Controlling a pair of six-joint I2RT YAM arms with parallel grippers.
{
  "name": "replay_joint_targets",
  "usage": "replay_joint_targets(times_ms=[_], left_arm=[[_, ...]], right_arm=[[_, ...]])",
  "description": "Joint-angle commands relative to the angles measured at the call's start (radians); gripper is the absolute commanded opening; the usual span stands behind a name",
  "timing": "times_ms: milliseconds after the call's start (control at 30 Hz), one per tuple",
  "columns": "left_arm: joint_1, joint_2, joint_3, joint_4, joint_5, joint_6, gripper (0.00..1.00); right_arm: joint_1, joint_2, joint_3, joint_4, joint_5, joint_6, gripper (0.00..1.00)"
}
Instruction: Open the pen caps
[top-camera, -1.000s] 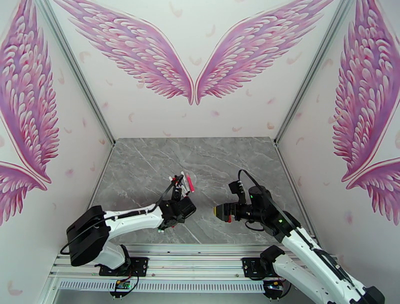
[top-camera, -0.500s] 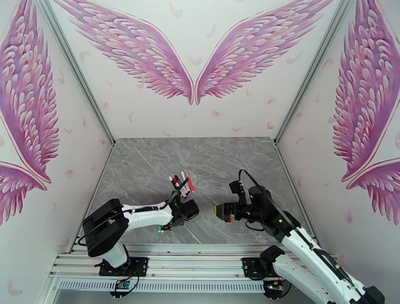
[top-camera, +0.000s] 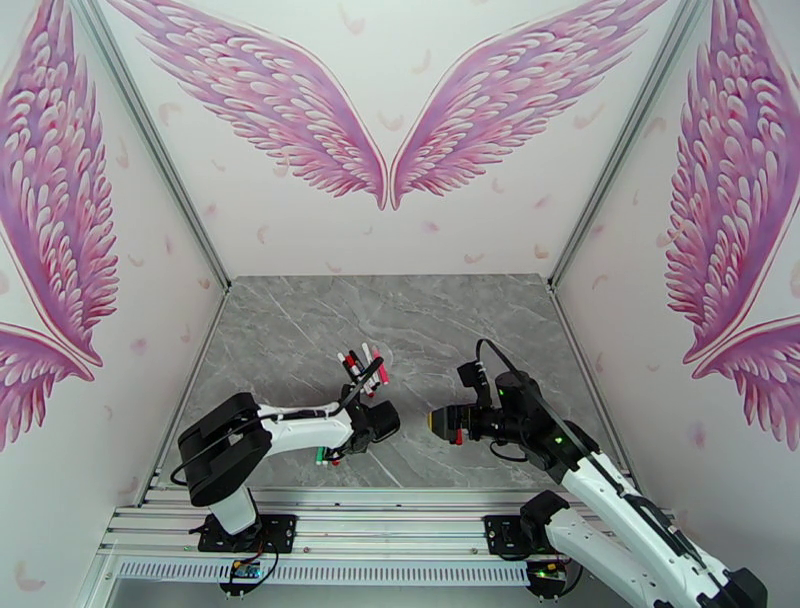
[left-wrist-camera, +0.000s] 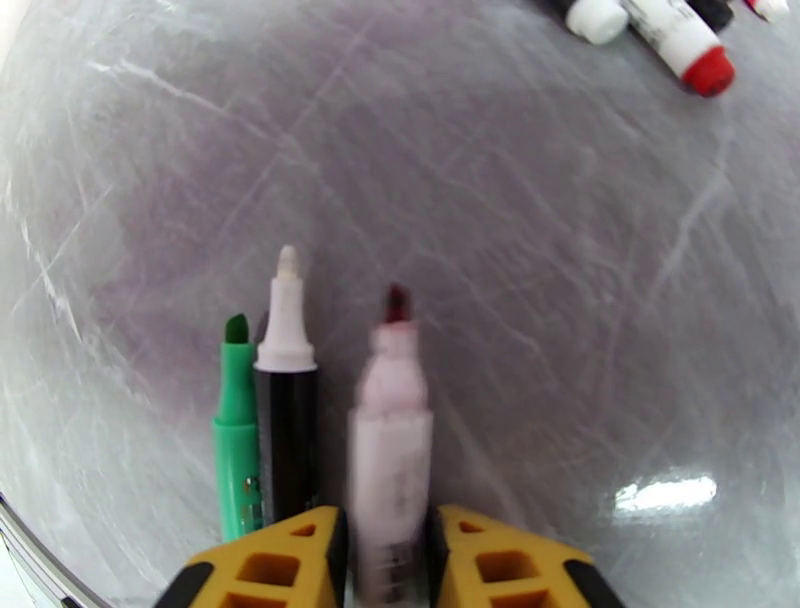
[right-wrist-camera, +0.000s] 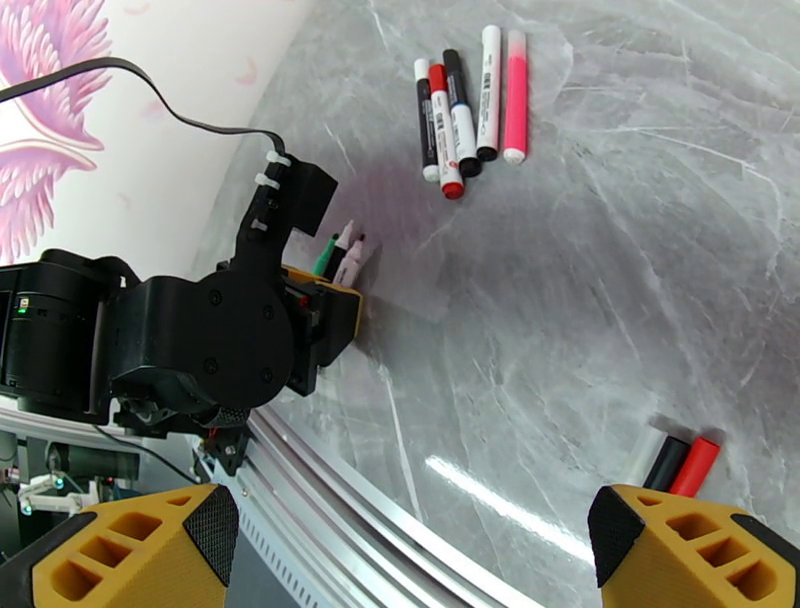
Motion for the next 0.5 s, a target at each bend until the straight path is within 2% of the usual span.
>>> replay_joint_targets(times_ms=[0, 467], left_arm=[[0.0, 0.02, 0.036, -0.028, -0.019, -0.013, 0.32], [0.002, -0.072, 0.112, -0.147, -0.066, -0.014, 0.33]], right_arm=[[0.008, 0.012, -0.026, 0.0, 0.02, 0.013, 0.99], [0.008, 0.017, -0.014, -0.013, 0.023, 0.007, 0.99]])
